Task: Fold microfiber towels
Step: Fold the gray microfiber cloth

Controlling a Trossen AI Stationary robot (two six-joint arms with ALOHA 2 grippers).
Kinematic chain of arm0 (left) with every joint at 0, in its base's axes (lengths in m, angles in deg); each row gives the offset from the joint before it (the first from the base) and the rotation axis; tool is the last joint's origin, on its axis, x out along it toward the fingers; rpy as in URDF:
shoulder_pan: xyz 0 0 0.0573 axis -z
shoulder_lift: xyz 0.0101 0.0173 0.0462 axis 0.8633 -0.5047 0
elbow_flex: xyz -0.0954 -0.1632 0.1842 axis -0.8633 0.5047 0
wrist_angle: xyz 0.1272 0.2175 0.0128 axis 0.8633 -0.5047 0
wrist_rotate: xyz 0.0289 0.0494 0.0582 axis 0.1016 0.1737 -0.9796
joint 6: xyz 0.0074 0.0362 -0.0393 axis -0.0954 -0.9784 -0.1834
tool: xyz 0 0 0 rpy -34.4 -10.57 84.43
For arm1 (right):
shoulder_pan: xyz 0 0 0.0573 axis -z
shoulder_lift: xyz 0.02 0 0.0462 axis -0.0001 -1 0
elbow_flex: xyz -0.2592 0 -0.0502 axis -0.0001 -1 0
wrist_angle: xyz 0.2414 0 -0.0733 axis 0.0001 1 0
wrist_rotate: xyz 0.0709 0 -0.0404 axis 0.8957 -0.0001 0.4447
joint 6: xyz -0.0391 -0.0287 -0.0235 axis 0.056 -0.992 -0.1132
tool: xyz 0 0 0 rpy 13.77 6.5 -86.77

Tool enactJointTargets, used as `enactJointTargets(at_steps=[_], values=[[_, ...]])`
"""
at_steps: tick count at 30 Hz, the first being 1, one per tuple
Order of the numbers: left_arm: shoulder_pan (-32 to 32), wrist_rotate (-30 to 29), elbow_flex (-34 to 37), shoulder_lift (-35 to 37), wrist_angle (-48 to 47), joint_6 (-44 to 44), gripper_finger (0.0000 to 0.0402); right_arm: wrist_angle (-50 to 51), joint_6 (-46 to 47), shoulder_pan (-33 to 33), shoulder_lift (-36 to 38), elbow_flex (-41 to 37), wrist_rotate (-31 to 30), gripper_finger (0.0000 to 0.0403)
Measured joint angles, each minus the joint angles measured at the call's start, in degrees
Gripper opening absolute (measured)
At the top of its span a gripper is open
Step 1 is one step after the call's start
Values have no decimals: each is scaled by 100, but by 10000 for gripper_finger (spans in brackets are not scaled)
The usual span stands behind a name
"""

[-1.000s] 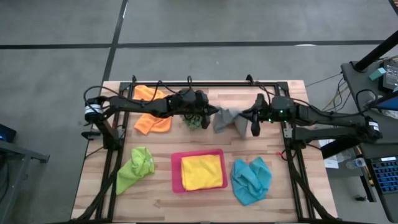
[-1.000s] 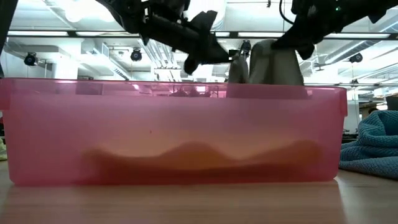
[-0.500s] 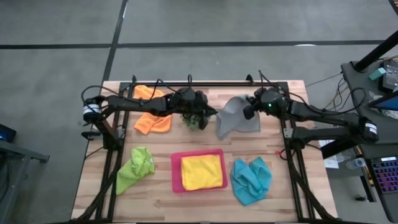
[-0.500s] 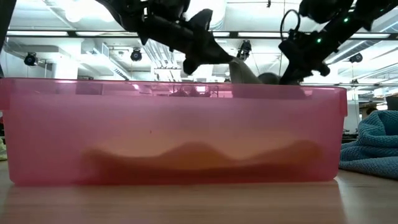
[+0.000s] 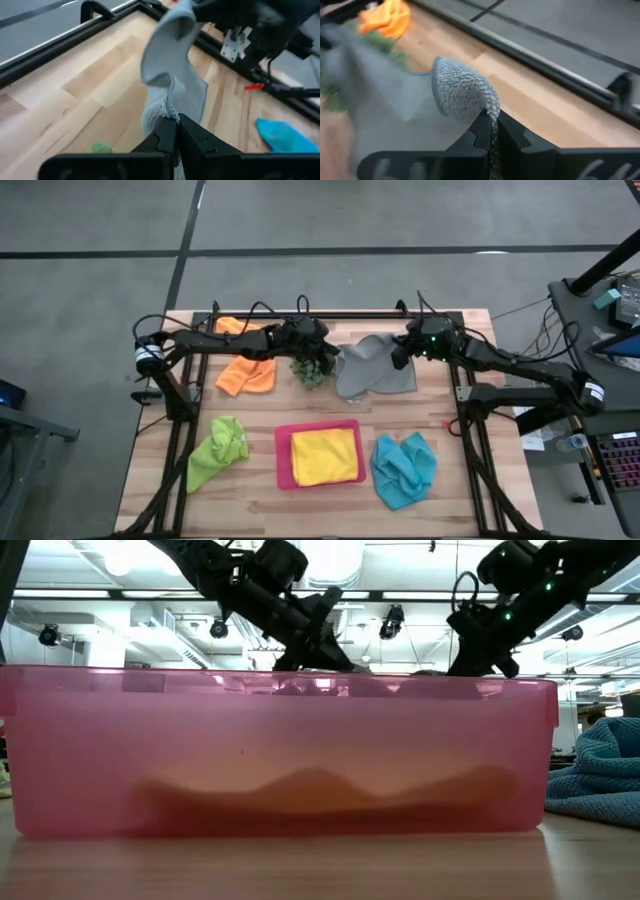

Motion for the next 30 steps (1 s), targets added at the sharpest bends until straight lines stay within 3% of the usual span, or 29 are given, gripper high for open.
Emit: enactJointTargets(at_steps=[3,5,9,18,30], values=[[-20,-1,-1,-1,129,9,0,-27,273,366,-15,-155,-444,9],[-26,-13,3,-29,216,17,0,-21,346,554,-86,-211,-240,9],[-31,-43,1,-86,300,67,0,-280,288,729,-259,-244,1196,9],[-35,-364,12,-95,348,320,0,-1615,474,738,-300,-549,3384,9],[281,-355,16,-102,1644,171,0,-5914,2881,582,-625,-1576,3391,9]])
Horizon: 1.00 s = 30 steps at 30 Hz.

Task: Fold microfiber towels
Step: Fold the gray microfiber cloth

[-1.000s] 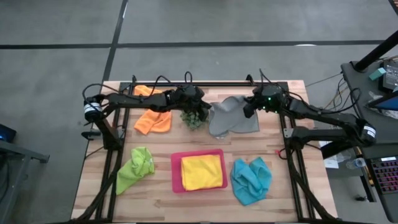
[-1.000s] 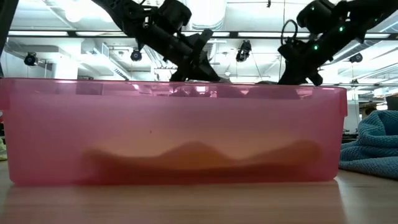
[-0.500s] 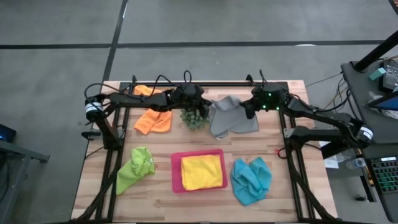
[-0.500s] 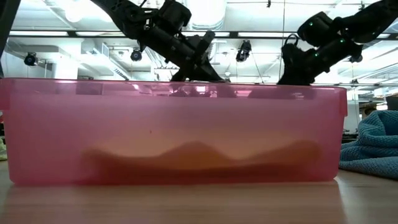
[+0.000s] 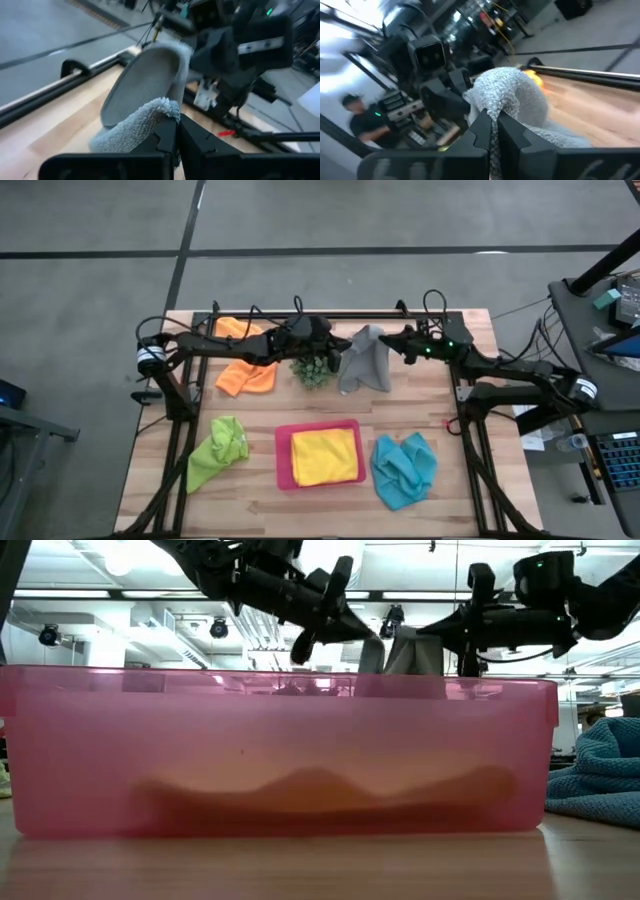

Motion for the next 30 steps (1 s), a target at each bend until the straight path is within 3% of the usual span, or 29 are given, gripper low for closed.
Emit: enactJointTargets(at_steps=[9,14,21,30], values=[[66,-55,0,-25,460,-49,0,-165,5,-513,-138,185,-5,9],[130,38,2,-26,560,-207,0,-158,-276,-925,-287,278,-604,9],[211,160,7,-26,589,-431,5,-169,-365,-1014,-258,364,-564,9],[176,585,9,-26,723,-293,109,-313,-365,-1014,-158,293,-566,9]])
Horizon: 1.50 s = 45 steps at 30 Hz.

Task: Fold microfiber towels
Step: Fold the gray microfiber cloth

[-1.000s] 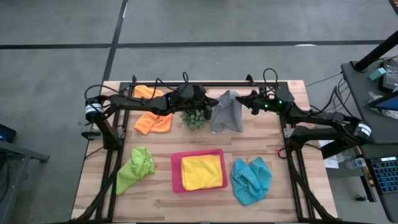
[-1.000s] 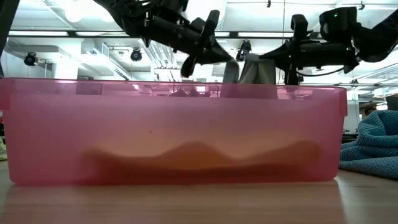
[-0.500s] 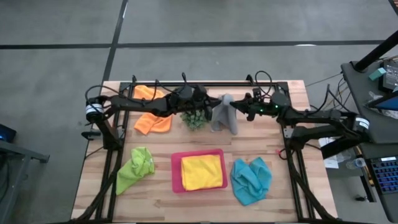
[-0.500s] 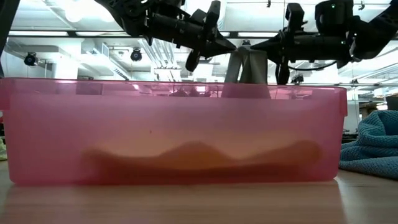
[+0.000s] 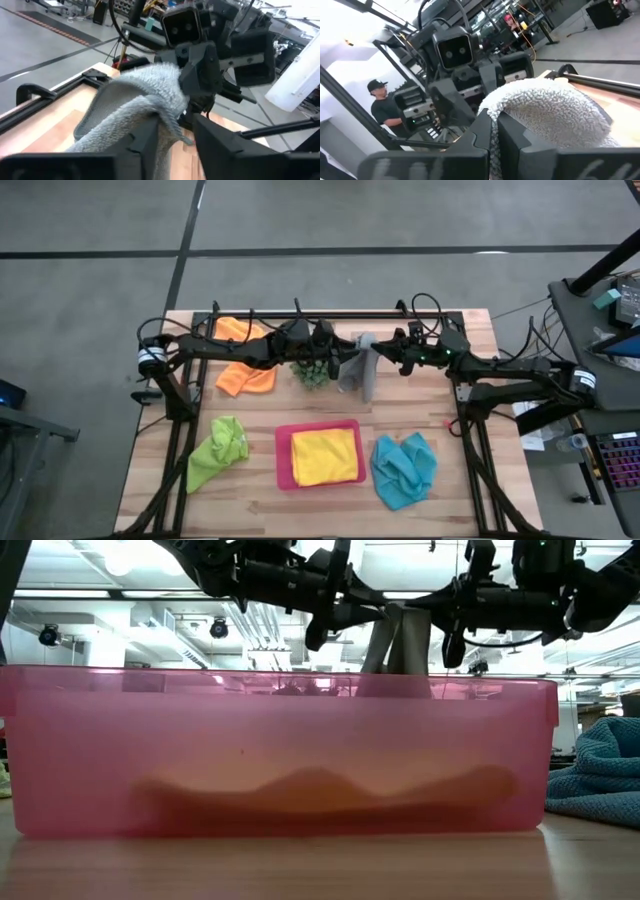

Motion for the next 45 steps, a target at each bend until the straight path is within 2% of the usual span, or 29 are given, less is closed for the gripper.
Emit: enactJointTargets(at_steps=[4,7,12,24,29,35,45], values=[[-2,0,-2,2,35,-2,156,23,-3,0,-37,-4,-20,9],[-2,0,-2,2,51,-2,175,21,-28,0,-49,-4,-42,9],[-9,-26,-4,-99,194,-2,180,7,-89,-56,-160,-4,-228,9],[-50,-181,-19,-293,615,-10,178,-19,-273,-294,-489,187,-233,9],[-50,-202,-22,-293,586,-49,134,-17,-296,-303,-632,212,-319,9],[-50,-174,-15,-293,535,-158,18,-19,-297,-302,-638,212,-323,9],[-50,-175,-13,-199,527,-389,1,277,-564,-302,-642,261,-274,22]])
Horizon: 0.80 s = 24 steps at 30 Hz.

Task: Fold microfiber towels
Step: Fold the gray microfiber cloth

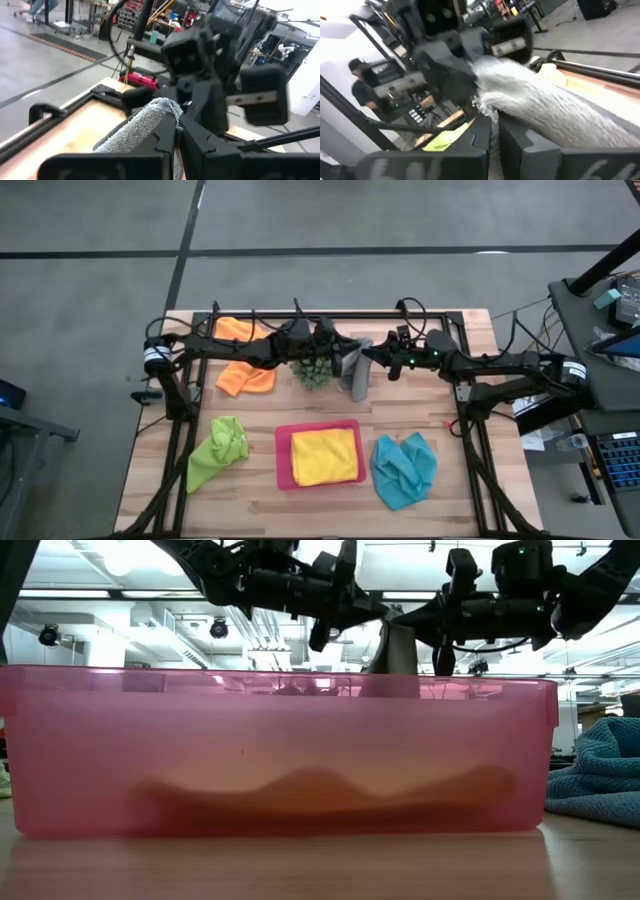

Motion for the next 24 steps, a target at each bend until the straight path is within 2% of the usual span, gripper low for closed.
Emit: enactJointTargets(at_steps=[7,11,17,20,24], values=[[2,172,-4,423,-247,-230,1,1390,-384,-41,11,576,580,98],[0,276,-3,755,-617,-707,0,2446,-750,-265,11,1013,602,142],[11,1522,0,1292,-1105,-1027,0,3520,-1395,-526,150,1357,599,175],[11,2170,0,1512,-1765,-1304,0,4131,-1900,-586,366,1506,581,177],[15,2837,10,1728,-2958,-2085,0,5061,-2900,-754,725,1674,553,170]])
